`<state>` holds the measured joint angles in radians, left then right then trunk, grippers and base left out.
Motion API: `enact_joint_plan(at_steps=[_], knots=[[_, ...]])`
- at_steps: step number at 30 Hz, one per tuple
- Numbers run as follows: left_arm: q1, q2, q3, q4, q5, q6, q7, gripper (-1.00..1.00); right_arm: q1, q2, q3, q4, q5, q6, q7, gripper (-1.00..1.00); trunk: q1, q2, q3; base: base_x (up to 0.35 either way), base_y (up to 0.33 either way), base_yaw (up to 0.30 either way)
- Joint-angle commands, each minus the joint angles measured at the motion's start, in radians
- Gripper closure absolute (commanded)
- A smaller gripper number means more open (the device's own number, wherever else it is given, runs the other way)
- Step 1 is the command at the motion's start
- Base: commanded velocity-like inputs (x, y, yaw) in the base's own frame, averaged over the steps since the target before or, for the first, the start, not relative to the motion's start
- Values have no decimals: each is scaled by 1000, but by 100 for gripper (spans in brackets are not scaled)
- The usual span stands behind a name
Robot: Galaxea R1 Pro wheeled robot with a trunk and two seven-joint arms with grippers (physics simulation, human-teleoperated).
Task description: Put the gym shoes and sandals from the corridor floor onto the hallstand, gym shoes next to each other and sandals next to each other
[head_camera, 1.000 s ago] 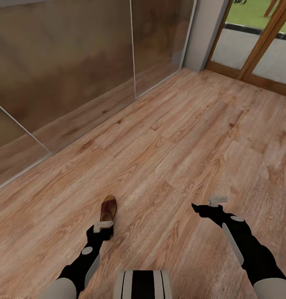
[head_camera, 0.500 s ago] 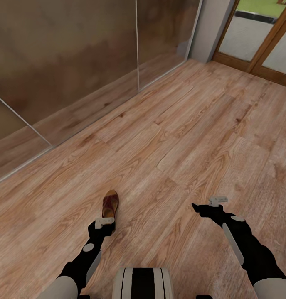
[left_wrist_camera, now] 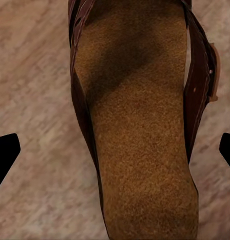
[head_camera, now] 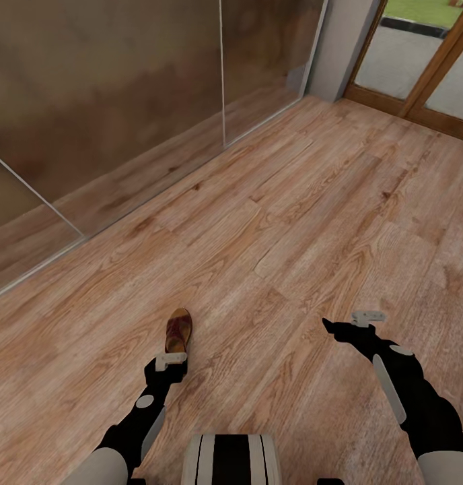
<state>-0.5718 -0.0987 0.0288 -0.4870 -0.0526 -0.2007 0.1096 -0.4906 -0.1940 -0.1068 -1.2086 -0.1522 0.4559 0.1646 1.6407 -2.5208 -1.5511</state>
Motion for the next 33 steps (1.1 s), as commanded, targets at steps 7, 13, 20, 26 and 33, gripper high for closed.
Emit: enact_joint_plan(at_steps=[7,13,20,26,33], knots=[[0,0,3,1,-6,-3,2,-100,0,1,-2,-7,-6,6,3,-100,2,-1,-16,0,0,0],[0,-1,3,1,-6,-3,2,-100,0,1,-2,-7,-6,6,3,-100,2,-1,-16,0,0,0],[0,-1,3,1,-6,-3,2,-100,0,1,-2,-7,-6,6,3,-100,2,-1,-16,0,0,-128],[1,-1,3,1,-6,-3,2,-100,0,2,-1,-8,-6,6,3,-100,2,-1,-20,0,0,-115],[2,1,3,1,-6,-3,2,-100,0,2,-1,-7,-6,6,3,-100,3,-2,-28,0,0,-8]])
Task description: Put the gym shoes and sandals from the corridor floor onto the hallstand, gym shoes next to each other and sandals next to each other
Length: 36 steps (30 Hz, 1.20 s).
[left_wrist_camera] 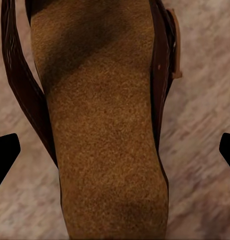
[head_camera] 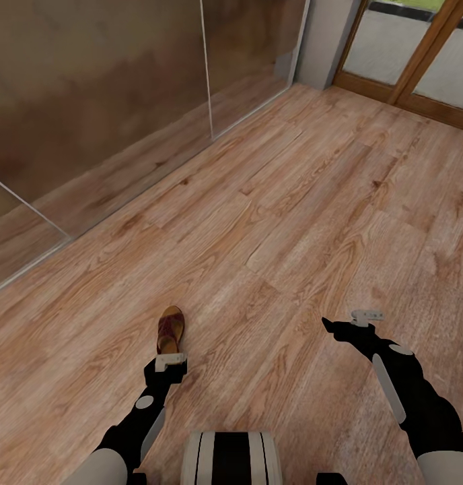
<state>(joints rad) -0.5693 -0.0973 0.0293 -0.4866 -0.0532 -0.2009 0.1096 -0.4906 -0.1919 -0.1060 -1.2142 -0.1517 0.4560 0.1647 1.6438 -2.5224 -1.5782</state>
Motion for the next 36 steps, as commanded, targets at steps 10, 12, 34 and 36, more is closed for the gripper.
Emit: enact_joint_plan(at_steps=[10,12,34,36], knots=[[0,0,2,1,-5,-3,2,-100,0,2,-1,-1,-6,6,3,-100,2,-1,-20,0,0,0],[0,0,2,1,-5,-3,2,-100,0,2,-1,-1,-6,6,3,-100,3,-2,-28,0,0,0],[3,1,1,1,-5,-4,2,-100,0,5,0,-1,-6,6,3,-100,7,-4,-62,0,0,0],[4,1,1,1,-6,-4,2,-100,0,5,0,-1,-6,6,3,-100,7,-4,-62,0,0,0]])
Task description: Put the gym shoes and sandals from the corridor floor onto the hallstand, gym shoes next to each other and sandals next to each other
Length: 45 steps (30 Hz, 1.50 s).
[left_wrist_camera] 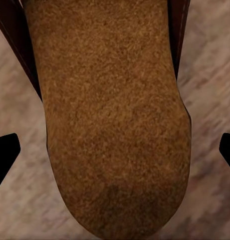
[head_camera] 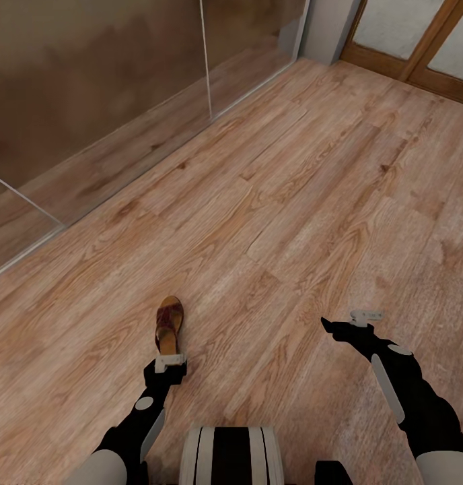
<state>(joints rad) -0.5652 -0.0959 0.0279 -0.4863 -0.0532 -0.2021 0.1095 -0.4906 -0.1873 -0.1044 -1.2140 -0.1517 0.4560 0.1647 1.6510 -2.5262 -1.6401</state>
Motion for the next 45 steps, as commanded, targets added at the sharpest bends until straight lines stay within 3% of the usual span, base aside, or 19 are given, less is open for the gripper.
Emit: enact_joint_plan(at_steps=[1,5,10,25,26,45], knots=[[-1,-1,3,1,-6,-3,3,-100,0,0,-1,-1,-6,6,3,-100,0,0,0,0,0,0],[-1,-1,3,0,-6,-3,3,-100,0,0,-1,-1,-6,6,3,-100,0,0,0,0,0,0],[-1,-1,3,0,-5,-3,3,-100,0,0,-1,-1,-6,6,3,-100,2,-1,-20,0,0,0],[1,0,3,1,-5,-20,3,-100,0,0,-2,-1,-6,6,3,-100,2,-1,-20,0,0,0],[2,0,3,1,-5,-20,3,100,0,0,-3,-1,-6,6,3,-100,2,-1,-20,0,0,0],[6,1,4,-22,-3,-23,3,100,0,-1,-3,-1,-6,6,3,-100,2,-1,-20,0,0,0]])
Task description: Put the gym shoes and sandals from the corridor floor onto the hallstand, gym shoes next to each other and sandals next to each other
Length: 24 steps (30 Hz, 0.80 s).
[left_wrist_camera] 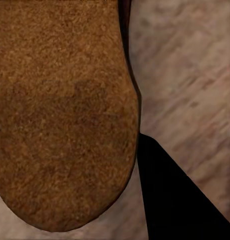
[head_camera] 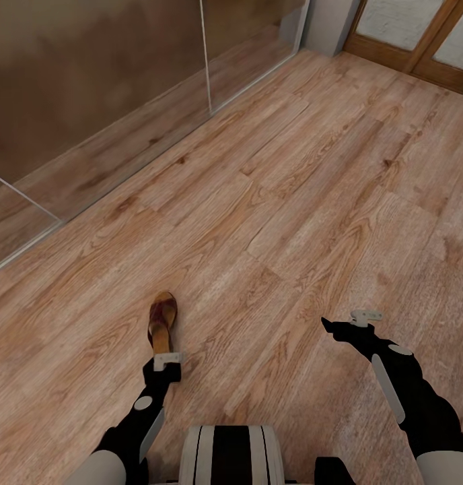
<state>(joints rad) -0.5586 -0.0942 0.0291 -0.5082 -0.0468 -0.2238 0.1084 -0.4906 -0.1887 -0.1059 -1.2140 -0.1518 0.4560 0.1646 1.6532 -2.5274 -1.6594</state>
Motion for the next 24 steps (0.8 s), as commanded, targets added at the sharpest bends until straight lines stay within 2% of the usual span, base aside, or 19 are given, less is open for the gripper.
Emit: enact_joint_plan(at_steps=[1,10,21,24], knots=[[1,-1,3,-4,-10,-1,4,100,0,0,-1,-1,-6,6,3,-100,0,0,0,0,0,0],[3,-1,3,-50,-11,0,4,100,0,2,0,0,-6,6,3,-100,0,0,0,0,0,0],[2,0,3,-63,-12,0,4,100,0,3,0,6,-2,0,4,-100,-5,2,42,0,0,0],[2,-1,3,-63,-12,1,4,100,0,3,0,7,24,-2,4,-100,-6,3,54,0,0,0]])
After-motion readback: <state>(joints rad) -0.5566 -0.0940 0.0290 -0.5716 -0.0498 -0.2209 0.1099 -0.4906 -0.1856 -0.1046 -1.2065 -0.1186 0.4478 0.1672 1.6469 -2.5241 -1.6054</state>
